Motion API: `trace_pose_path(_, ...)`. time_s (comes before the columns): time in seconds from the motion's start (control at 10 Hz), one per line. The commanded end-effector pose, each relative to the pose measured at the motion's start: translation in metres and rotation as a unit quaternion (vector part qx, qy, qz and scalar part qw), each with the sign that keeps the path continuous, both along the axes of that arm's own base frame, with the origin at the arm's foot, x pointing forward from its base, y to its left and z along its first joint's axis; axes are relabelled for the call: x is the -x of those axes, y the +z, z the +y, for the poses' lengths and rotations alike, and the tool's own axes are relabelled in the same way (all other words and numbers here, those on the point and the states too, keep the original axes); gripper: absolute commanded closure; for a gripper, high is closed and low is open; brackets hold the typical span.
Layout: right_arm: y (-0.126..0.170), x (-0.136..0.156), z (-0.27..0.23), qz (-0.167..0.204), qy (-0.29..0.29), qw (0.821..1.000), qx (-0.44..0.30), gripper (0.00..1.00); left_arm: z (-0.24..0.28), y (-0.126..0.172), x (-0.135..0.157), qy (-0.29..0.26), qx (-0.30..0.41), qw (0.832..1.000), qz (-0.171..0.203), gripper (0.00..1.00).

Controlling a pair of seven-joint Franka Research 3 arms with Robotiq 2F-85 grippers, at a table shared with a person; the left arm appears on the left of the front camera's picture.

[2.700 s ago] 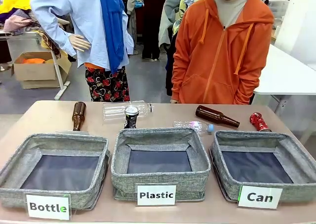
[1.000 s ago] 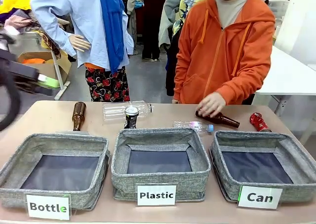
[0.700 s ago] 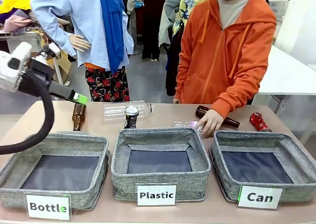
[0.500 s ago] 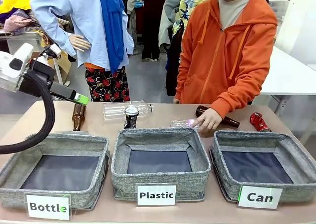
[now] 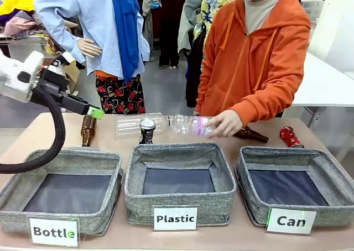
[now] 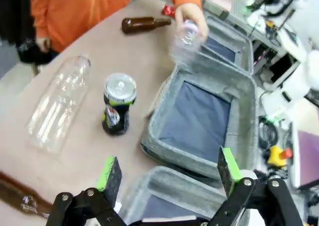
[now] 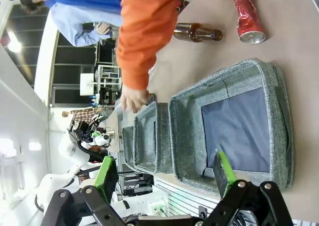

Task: Sort the can waste into the basket.
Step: Pick up the can waste from the table and place it in the right Fabric basket.

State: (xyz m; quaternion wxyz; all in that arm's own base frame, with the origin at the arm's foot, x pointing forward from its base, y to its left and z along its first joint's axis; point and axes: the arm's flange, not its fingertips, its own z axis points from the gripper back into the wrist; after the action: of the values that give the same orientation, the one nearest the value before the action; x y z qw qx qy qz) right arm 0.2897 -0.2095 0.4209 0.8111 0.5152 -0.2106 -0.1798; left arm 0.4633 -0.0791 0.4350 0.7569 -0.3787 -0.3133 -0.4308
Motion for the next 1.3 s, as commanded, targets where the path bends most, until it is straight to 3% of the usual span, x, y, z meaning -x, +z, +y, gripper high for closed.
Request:
trace_pose_path(0.0,0.001,-0.002,-0.003,-0.019,0.002,1.000,-0.002,0.00,0.025,0.005,-0.009,-0.090,0.085,0.992,-0.027,0.00)
trace_pose_path(0.1,0.001,-0.002,-0.003,-0.019,0.002,1.000,-0.002,0.00,0.064,0.032,0.010,-0.068,0.103,0.991,-0.050,0.00)
trace_pose_path(0.3,0.001,-0.002,-0.003,-0.019,0.002,1.000,-0.002,0.00,0.106,0.059,0.067,-0.102,0.100,0.986,-0.080,0.00)
trace_pose_path(0.4,0.001,-0.002,-0.003,-0.019,0.002,1.000,-0.002,0.00,0.122,0.057,0.090,-0.117,0.110,0.983,-0.082,0.00)
trace_pose_path(0.6,0.001,-0.002,-0.003,-0.019,0.002,1.000,-0.002,0.00,0.158,0.043,0.135,-0.071,0.140,0.981,-0.117,0.00)
trace_pose_path(0.7,0.001,-0.002,-0.003,-0.019,0.002,1.000,-0.002,0.00,0.160,0.037,0.142,-0.076,0.147,0.980,-0.112,0.00)
trace_pose_path(0.9,0.001,-0.002,-0.003,-0.019,0.002,1.000,-0.002,0.00,0.142,0.036,0.129,-0.093,0.125,0.982,-0.104,0.00)
trace_pose_path(1.2,0.001,-0.002,-0.003,-0.019,0.002,1.000,-0.002,0.00,0.068,0.015,0.056,-0.165,0.049,0.982,-0.076,0.00)
